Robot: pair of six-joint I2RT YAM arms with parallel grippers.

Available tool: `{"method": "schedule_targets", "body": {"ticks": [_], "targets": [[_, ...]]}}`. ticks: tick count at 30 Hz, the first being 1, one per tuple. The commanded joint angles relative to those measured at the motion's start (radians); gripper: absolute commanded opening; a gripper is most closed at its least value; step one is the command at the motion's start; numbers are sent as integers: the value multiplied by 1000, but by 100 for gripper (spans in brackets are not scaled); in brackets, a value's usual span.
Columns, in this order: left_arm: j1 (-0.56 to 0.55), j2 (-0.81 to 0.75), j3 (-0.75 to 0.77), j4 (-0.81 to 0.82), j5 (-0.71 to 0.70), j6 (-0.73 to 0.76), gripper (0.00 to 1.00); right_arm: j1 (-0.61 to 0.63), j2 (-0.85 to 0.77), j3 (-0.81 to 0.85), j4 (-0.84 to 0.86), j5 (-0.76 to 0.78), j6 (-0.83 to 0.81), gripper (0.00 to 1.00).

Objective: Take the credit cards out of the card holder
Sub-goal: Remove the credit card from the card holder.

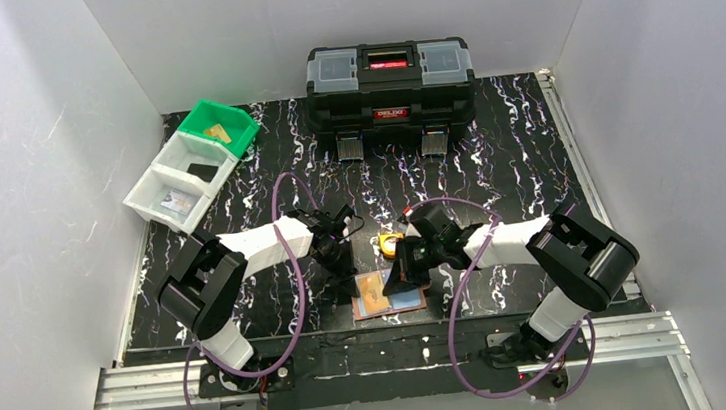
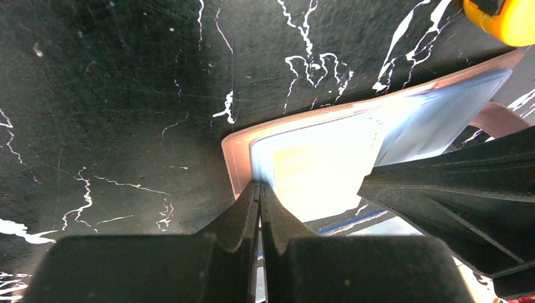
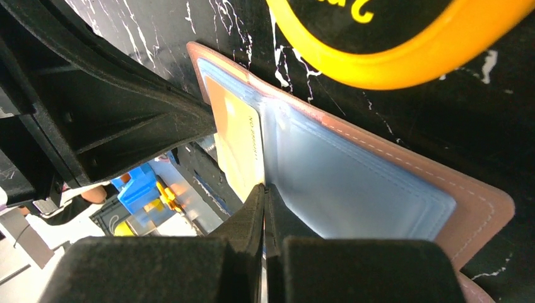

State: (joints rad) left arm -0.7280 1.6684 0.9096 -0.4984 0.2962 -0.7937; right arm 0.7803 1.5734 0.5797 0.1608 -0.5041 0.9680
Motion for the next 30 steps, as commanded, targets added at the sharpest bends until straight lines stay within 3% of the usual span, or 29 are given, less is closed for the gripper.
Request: {"method": "schedule_targets", "body": {"ticks": [1, 16, 17, 19, 22, 30], "targets": [[-6, 81, -71, -37, -137, 40, 0, -1, -37, -3, 0, 22, -10, 1], [0, 86, -71, -39, -135, 50, 0, -39, -69, -39, -28, 37, -37, 1], [1, 88, -68, -39, -133, 49, 0, -39, -64, -38, -20, 29, -37, 2], [0, 92, -67, -36, -129, 48, 0, -39, -49, -34, 1, 4, -32, 16], [1, 93, -64, -34, -125, 49, 0, -39, -26, -32, 31, -17, -22, 26], [1, 101, -58, -29, -119, 49, 0, -38, 39, -30, 105, -62, 7, 28]]}}
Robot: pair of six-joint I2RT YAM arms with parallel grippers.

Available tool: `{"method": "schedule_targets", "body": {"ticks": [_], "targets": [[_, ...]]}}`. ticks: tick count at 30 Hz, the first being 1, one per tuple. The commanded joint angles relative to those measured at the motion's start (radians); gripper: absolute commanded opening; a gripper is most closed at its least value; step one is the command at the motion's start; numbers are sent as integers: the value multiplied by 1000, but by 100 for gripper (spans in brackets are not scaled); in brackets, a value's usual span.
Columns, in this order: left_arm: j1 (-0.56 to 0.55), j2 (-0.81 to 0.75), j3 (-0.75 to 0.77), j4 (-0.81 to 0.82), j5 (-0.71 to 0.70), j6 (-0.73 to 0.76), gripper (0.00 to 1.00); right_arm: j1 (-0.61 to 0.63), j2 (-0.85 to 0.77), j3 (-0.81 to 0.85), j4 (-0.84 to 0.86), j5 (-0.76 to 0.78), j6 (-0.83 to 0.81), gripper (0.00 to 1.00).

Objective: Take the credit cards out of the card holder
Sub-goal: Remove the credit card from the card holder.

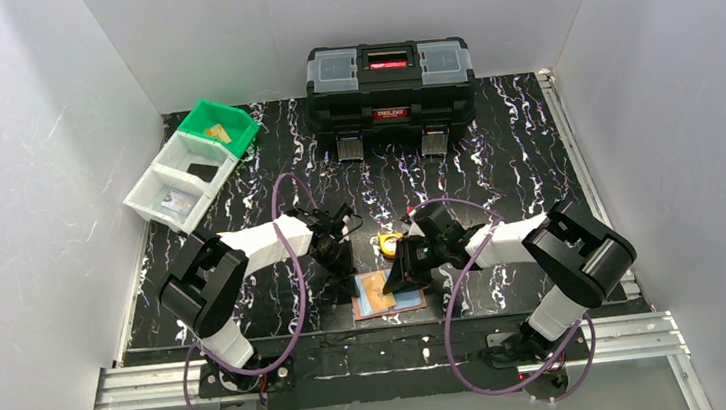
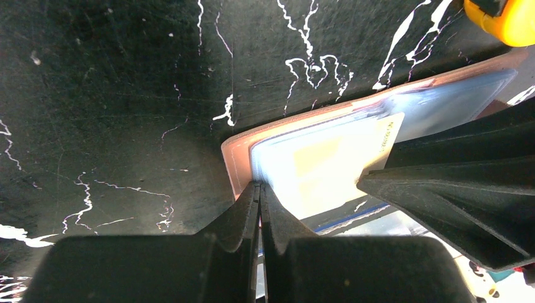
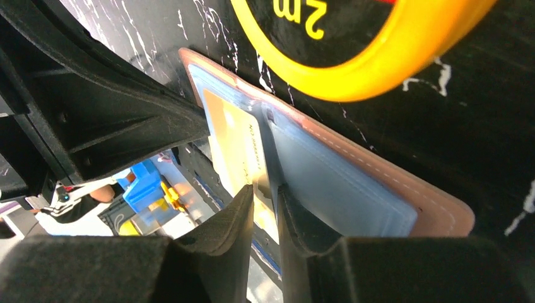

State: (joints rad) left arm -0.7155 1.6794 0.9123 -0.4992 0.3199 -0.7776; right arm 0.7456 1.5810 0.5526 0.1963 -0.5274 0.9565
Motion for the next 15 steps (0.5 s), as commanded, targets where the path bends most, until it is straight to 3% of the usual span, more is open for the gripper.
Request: {"method": "schedule_targets", "body": {"ticks": [1, 9, 15], "targets": [[-13, 90, -62, -27, -143, 31, 0, -4, 34, -3, 75, -42, 22, 28], [-12, 91, -61, -31, -150, 32, 0, -9, -17, -26, 44, -10, 17, 10], [-12, 91, -61, -41, -159, 32, 0, -38, -97, -52, -35, 44, -19, 6]]}}
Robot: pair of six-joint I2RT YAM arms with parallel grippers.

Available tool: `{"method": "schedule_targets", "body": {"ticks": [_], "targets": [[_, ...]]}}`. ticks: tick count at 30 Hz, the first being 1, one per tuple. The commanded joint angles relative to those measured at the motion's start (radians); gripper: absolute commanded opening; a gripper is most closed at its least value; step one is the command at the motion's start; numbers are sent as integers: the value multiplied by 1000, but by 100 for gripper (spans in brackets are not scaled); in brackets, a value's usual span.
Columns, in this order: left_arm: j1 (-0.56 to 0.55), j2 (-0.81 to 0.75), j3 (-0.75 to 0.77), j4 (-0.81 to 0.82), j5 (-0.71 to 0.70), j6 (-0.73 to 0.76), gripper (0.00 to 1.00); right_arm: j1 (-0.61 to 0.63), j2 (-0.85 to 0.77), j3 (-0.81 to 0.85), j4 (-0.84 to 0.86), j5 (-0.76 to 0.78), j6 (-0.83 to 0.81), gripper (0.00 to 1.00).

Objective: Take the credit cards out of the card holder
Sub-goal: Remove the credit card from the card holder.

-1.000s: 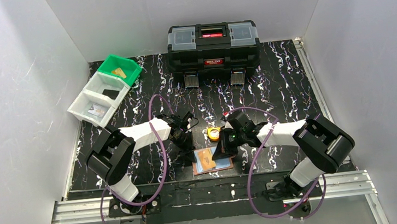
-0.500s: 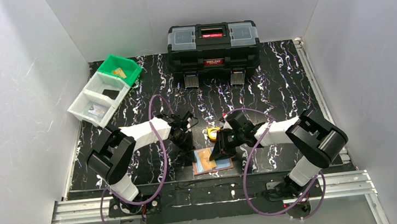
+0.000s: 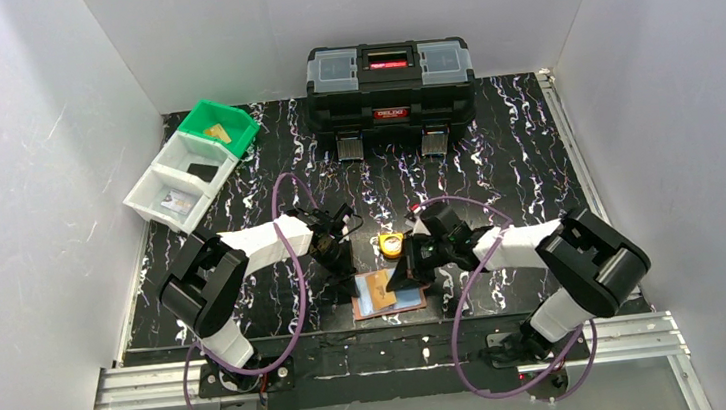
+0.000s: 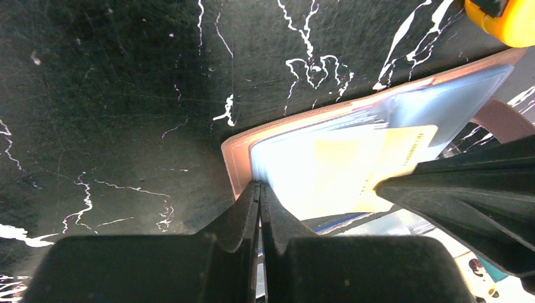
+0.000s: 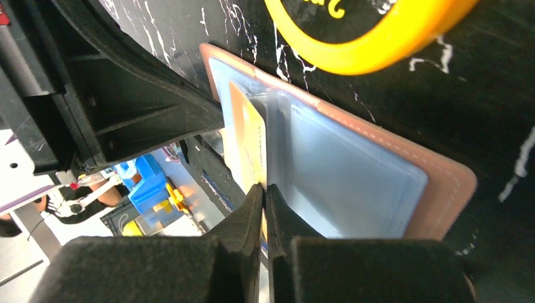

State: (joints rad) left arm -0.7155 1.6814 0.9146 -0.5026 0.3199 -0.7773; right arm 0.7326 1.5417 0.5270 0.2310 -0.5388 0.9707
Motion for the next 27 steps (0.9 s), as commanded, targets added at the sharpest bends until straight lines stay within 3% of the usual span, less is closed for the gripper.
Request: {"method": "schedule_targets", "body": {"ticks": [1, 11, 18, 21, 23, 26, 27], "targets": [[-12, 89, -63, -38, -160, 32, 0, -31, -73, -31, -81, 62, -39, 6], [-12, 46, -10, -90, -164, 43, 0, -49, -188, -21, -183, 91, -85, 5], [-12, -46, 158, -238, -191, 65, 1, -52, -254, 31, -306, 138, -111, 4], [-7, -96, 273, -331, -206, 88, 10, -52, -311, 82, -384, 148, -132, 4], [12, -129, 320, -365, -195, 104, 22, -53, -332, 111, -415, 144, -138, 4], [113, -247, 325, -323, -36, 112, 56, -88, -356, 185, -414, 67, -119, 3], [152, -291, 319, -294, 15, 111, 60, -118, -352, 202, -380, 5, -95, 3]]}}
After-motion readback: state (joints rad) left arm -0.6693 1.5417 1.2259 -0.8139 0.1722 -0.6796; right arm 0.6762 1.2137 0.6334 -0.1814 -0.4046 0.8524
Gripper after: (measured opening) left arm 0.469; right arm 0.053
